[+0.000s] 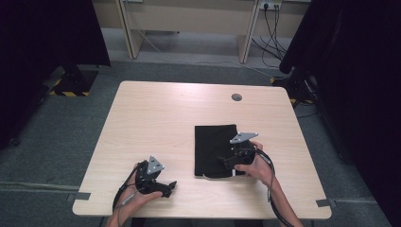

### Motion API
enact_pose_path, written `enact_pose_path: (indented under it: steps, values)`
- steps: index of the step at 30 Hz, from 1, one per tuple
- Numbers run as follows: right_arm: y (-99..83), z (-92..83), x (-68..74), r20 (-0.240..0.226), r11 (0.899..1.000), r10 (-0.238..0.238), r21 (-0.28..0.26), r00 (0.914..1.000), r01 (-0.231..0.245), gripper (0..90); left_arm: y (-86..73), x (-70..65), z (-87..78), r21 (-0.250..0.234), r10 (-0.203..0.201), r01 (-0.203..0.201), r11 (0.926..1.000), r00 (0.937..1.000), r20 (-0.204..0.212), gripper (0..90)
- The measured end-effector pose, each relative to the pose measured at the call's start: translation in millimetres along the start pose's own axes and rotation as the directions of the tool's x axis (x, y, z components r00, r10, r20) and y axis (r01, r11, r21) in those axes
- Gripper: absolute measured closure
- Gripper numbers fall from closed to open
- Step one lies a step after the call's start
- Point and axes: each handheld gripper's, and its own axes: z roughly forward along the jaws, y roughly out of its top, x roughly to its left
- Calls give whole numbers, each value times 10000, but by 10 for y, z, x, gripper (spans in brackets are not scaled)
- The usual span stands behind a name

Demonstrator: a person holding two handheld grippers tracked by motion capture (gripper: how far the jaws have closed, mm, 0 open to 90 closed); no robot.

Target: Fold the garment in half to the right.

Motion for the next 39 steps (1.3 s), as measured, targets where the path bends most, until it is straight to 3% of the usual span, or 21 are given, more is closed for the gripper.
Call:
enact_pose_path:
  steps: [11, 18, 23, 29, 39]
  values:
    - [156, 168, 83, -171, 9995, -267, -162, 9995, 264, 142, 0, 0, 0, -1, 0, 0, 10000, 10000, 1, 0]
    - [175, 175, 102, -152, 9997, -194, -167, 9997, 191, 146, 0, 0, 0, 0, -1, 1, 10000, 10000, 1, 0]
    - [182, 88, 82, -365, 9993, 156, -348, 9992, -169, 154, 0, 0, 0, 0, -3, 3, 10000, 10000, 1, 0]
    - [178, -74, 92, -338, 9970, 121, -760, 9994, -146, 154, 0, 0, 0, -2, -4, 4, 10000, 10000, 0, 0]
    - [73, -255, 77, -241, 9961, 319, -813, 9992, -338, 157, 0, 0, 0, -5, -7, 7, 10000, 10000, -1, 0]
